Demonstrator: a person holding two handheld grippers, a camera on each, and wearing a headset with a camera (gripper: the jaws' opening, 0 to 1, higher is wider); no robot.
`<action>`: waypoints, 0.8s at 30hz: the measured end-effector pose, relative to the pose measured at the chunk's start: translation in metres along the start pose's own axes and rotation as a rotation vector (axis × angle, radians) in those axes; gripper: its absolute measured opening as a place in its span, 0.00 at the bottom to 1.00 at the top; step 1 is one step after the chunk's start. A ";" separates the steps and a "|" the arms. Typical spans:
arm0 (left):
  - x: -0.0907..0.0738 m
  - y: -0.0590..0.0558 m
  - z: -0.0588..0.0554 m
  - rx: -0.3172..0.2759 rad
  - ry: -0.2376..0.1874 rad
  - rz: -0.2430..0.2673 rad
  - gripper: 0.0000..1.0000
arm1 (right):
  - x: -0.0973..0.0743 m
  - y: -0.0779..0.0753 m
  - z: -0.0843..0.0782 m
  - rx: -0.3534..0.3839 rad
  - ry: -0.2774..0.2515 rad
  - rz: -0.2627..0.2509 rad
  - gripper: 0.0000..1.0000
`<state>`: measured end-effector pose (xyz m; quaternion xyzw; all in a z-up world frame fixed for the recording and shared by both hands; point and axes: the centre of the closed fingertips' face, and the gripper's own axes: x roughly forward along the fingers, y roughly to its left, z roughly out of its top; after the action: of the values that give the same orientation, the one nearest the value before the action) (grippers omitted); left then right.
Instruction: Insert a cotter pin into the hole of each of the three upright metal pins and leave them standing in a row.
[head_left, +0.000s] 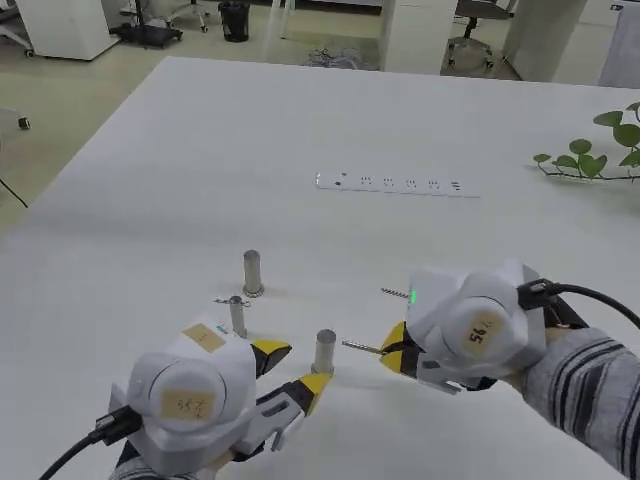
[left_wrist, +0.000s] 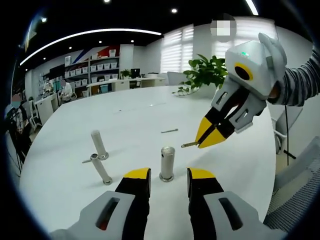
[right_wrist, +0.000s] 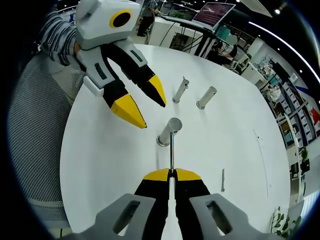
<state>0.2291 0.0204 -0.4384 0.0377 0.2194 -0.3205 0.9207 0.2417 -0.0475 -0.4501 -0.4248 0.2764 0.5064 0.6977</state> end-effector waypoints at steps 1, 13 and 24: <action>0.001 0.000 0.000 -0.004 0.001 0.002 0.26 | 0.001 -0.001 0.000 0.000 0.001 0.000 0.00; 0.020 0.005 -0.005 -0.050 0.017 0.019 0.26 | 0.010 -0.006 -0.003 -0.018 0.013 -0.001 0.00; 0.037 0.005 -0.008 -0.083 0.027 0.026 0.23 | 0.014 -0.003 0.002 -0.018 0.003 0.010 0.00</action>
<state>0.2549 0.0046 -0.4615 0.0063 0.2443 -0.2986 0.9226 0.2492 -0.0400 -0.4592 -0.4304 0.2749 0.5119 0.6908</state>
